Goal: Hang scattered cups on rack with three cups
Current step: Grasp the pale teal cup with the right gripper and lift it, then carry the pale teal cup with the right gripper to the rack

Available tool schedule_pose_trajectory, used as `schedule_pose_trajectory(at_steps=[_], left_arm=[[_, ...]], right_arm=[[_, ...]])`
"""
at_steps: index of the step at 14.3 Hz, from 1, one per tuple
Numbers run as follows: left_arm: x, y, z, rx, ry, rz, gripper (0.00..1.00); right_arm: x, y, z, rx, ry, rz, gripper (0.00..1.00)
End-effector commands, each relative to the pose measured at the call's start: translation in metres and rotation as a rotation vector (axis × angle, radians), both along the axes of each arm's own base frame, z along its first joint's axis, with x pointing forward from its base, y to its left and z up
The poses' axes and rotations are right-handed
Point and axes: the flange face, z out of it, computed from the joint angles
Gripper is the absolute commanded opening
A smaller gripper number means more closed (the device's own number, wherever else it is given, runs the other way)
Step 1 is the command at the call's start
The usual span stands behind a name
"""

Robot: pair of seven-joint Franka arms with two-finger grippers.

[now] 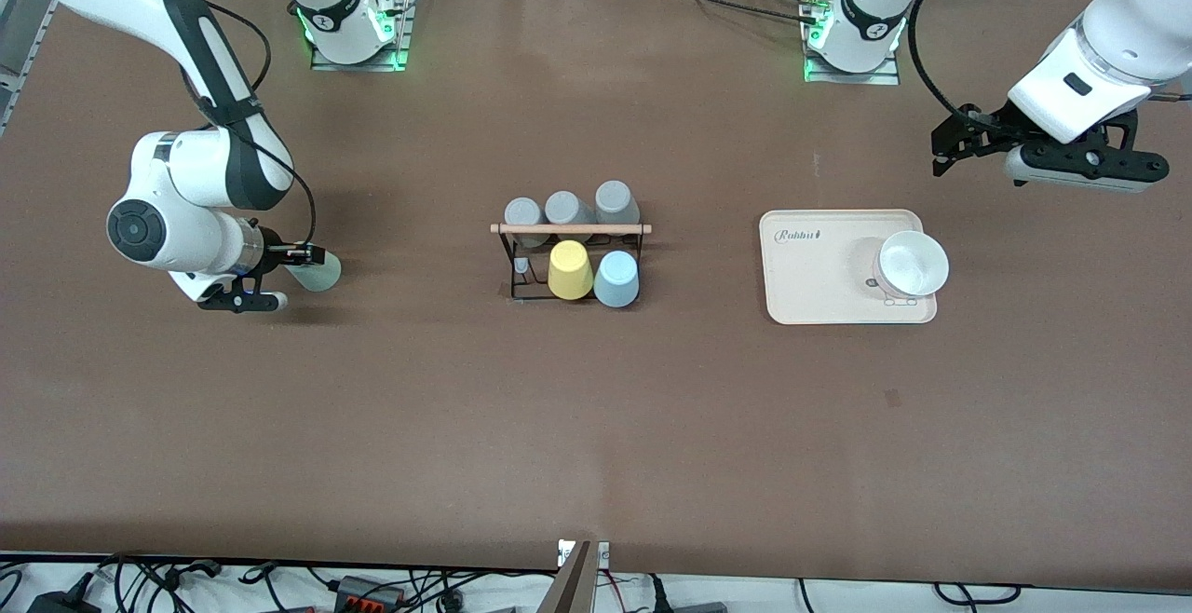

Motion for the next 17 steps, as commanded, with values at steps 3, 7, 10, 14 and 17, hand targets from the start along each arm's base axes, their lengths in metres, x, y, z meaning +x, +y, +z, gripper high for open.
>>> schedule_pose_trajectory(at_steps=[3,7,10,14,17], left_arm=[[0.001,0.008,0.001,-0.001,0.011,0.011,1.00],[0.002,0.009,0.002,-0.002,0.008,0.014,1.00],[0.002,0.008,0.002,-0.002,0.006,0.012,1.00],[0.002,0.009,0.002,-0.002,0.008,0.014,1.00],[0.003,0.009,0.001,-0.002,0.008,0.014,1.00]], right_arm=[[0.006,0.005,0.019,0.014,-0.033,0.007,0.23],[0.038,0.040,0.093,0.021,0.018,0.049,0.22],[0.051,0.094,0.161,0.094,0.049,0.091,0.14],[0.050,0.154,0.206,0.190,0.033,0.101,0.09],[0.036,0.229,0.217,0.143,0.029,-0.013,0.06]])
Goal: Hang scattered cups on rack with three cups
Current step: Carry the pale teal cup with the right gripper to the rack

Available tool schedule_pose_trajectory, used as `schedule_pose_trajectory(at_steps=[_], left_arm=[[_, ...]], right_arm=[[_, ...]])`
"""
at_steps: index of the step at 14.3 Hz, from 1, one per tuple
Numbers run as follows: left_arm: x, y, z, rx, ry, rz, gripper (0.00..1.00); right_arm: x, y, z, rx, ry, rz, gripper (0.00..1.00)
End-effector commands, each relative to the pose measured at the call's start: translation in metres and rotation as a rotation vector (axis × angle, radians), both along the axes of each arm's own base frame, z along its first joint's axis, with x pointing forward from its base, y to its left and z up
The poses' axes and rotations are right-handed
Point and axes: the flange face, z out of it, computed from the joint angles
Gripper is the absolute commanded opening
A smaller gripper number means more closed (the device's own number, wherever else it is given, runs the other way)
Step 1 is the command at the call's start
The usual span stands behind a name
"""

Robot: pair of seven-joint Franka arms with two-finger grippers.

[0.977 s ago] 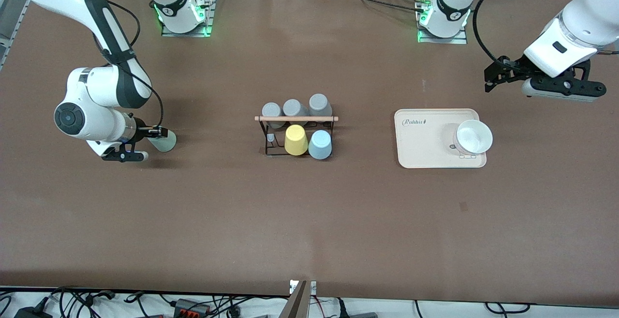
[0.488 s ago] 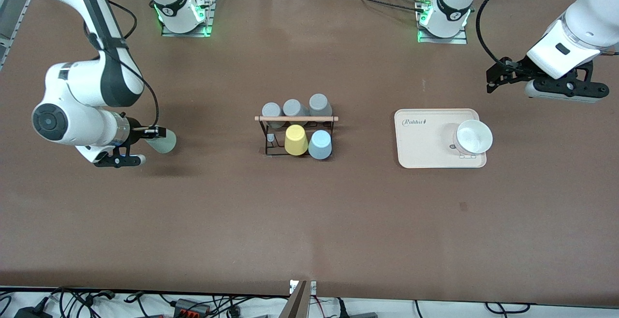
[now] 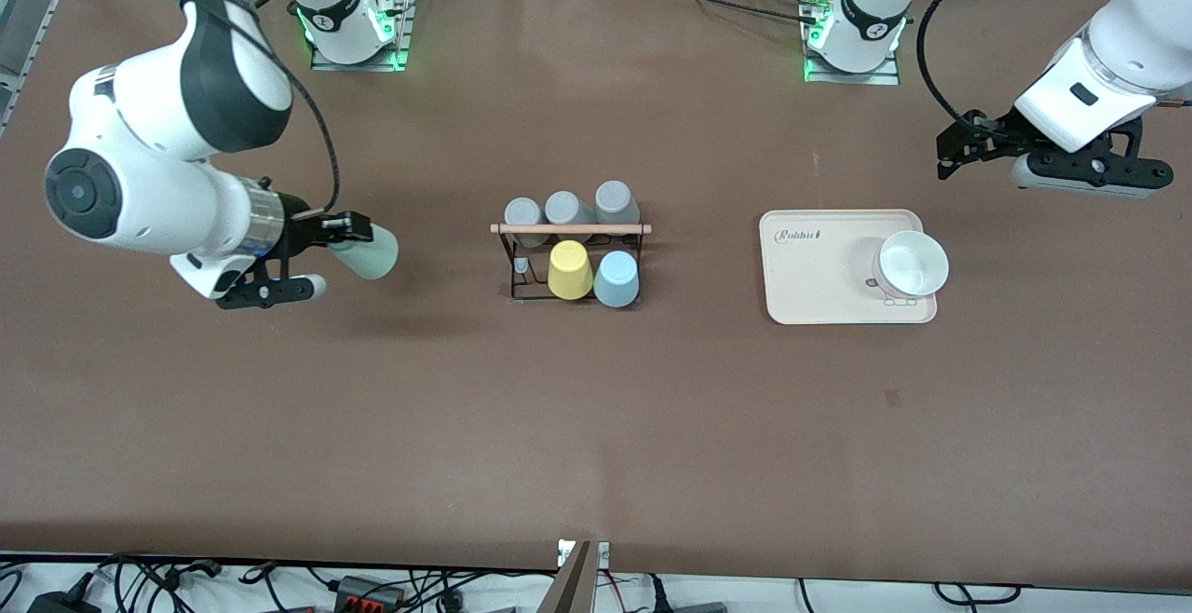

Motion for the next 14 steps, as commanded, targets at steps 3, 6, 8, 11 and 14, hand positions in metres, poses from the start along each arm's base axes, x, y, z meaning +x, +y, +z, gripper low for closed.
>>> schedule_pose_trajectory(at_steps=[3,6,8,11,14], left_arm=[[0.003,0.001,0.007,-0.003,-0.003,0.000,1.00],[0.003,0.003,0.007,-0.003,-0.003,0.003,1.00],[0.004,0.003,0.006,-0.003,-0.001,0.003,1.00],[0.004,0.004,0.005,-0.003,-0.001,0.004,1.00],[0.008,0.012,0.004,-0.004,-0.003,0.018,1.00]], right_arm=[[-0.011,0.100,0.012,-0.037,0.004,-0.119,0.04],[-0.013,0.138,0.011,-0.039,-0.011,-0.111,0.02],[-0.007,0.142,0.004,-0.036,-0.020,-0.118,0.00],[-0.001,0.147,-0.003,-0.041,-0.021,-0.162,0.00],[-0.001,0.159,-0.002,-0.029,-0.040,-0.152,0.00]])
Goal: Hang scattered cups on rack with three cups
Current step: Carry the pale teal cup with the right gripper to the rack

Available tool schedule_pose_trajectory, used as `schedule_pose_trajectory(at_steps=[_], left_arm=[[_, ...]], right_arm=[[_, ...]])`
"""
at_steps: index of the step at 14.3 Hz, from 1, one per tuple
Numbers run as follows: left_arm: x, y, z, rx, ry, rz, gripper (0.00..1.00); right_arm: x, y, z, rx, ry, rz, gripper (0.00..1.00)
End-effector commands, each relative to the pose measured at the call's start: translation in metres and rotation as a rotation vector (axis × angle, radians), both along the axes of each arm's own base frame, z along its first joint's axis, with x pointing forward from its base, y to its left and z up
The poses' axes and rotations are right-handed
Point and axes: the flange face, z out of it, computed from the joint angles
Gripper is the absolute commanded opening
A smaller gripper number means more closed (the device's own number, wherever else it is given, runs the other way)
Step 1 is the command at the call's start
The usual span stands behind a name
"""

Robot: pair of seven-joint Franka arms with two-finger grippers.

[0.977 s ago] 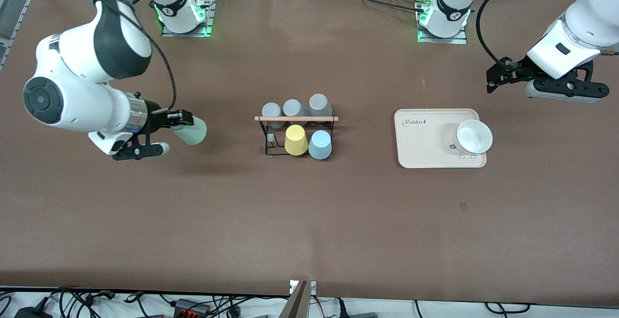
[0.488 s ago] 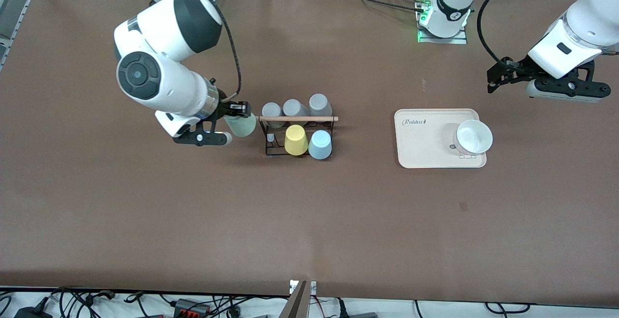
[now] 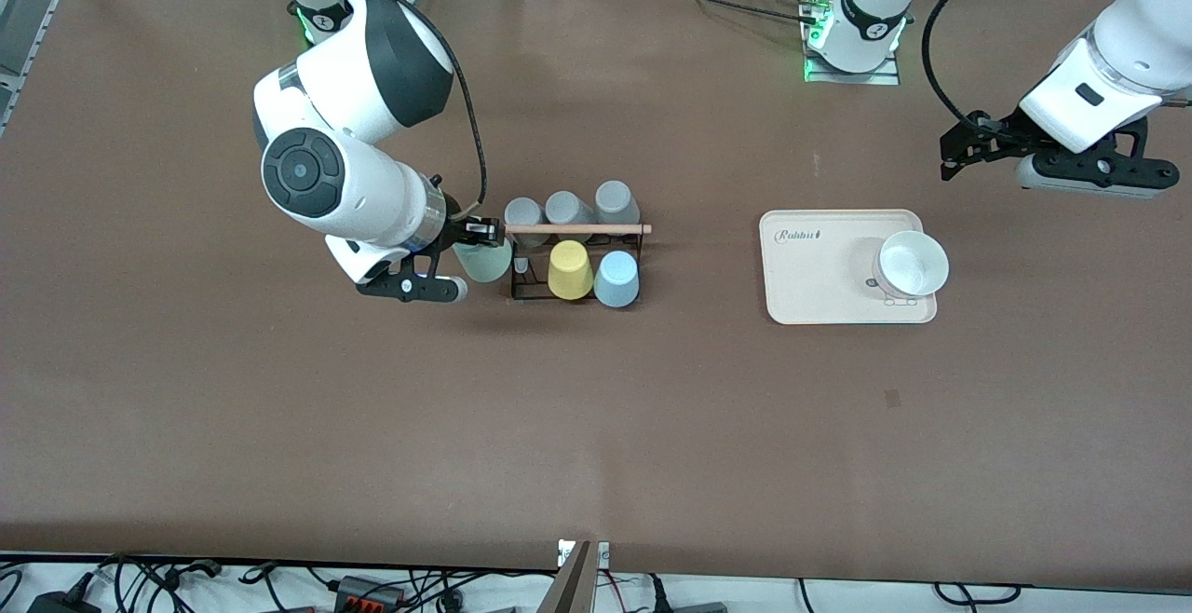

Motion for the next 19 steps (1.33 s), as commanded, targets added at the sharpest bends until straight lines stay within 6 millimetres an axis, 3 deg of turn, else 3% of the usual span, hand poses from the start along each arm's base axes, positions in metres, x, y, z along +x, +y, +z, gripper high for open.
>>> schedule_pose_trajectory(at_steps=[1,3,19], left_arm=[[0.006,0.005,0.003,-0.003,0.000,0.005,1.00],[0.007,0.004,0.004,-0.003,-0.001,0.003,1.00],[0.006,0.005,0.004,-0.003,0.003,0.005,1.00]], right_arm=[[0.000,0.024,0.000,0.006,-0.006,-0.002,0.00],[-0.001,0.034,-0.010,-0.001,0.003,-0.005,0.00],[0.003,0.047,-0.052,-0.051,-0.014,0.015,0.00]])
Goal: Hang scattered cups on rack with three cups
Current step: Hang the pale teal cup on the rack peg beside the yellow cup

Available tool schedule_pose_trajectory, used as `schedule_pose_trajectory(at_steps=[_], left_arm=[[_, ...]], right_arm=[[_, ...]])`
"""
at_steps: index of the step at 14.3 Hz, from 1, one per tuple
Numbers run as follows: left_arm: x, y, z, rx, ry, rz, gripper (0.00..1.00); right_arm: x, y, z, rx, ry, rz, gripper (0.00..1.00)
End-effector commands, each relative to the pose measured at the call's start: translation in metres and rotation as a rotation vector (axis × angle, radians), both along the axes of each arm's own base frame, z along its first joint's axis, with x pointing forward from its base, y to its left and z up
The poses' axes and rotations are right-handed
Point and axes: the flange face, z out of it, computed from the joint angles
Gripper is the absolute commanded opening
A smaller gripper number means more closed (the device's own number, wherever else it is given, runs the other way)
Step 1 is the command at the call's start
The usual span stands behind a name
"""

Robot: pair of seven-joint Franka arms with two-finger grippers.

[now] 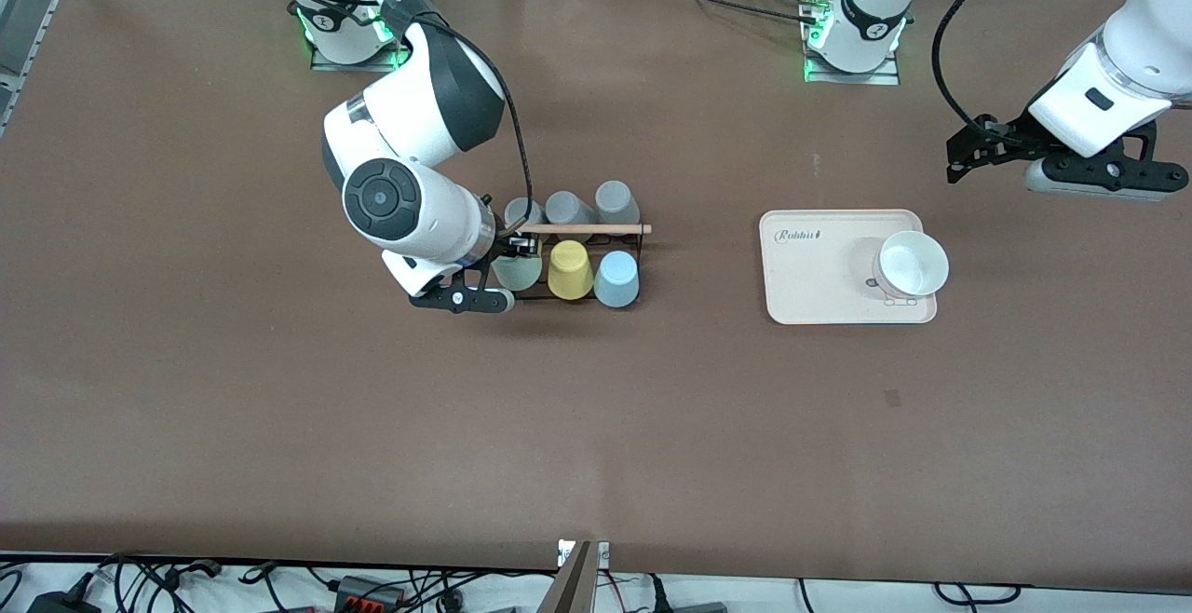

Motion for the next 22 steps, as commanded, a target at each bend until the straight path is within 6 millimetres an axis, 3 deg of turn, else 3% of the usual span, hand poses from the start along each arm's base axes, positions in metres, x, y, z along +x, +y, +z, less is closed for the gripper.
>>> schedule_pose_trajectory(at_steps=[1,10,17,18,19,20,21,22], left_arm=[[0.005,0.001,0.005,-0.003,0.000,-0.004,1.00],[0.005,0.002,0.005,-0.003,0.001,-0.002,1.00],[0.005,0.003,0.005,-0.003,0.001,0.000,1.00],[0.005,0.003,0.005,-0.003,0.001,0.000,1.00],[0.005,0.003,0.005,-0.003,0.001,0.000,1.00],[0.005,0.003,0.005,-0.003,0.001,0.000,1.00],[0.005,0.003,0.005,-0.003,0.001,0.000,1.00],[0.005,0.003,0.005,-0.003,0.001,0.000,1.00]], right_arm=[[0.003,0.009,-0.008,-0.030,-0.023,-0.001,0.00],[0.009,0.015,-0.044,-0.047,-0.033,0.000,0.00],[0.002,0.025,-0.067,-0.078,-0.017,0.023,0.00],[0.002,0.024,-0.067,-0.079,-0.016,0.023,0.05],[0.005,0.020,-0.067,-0.075,-0.015,0.012,0.37],[0.008,0.016,-0.064,-0.073,-0.018,0.012,0.85],[0.007,0.016,-0.058,-0.077,-0.026,0.014,1.00],[0.007,0.017,-0.051,-0.074,-0.035,0.014,1.00]])
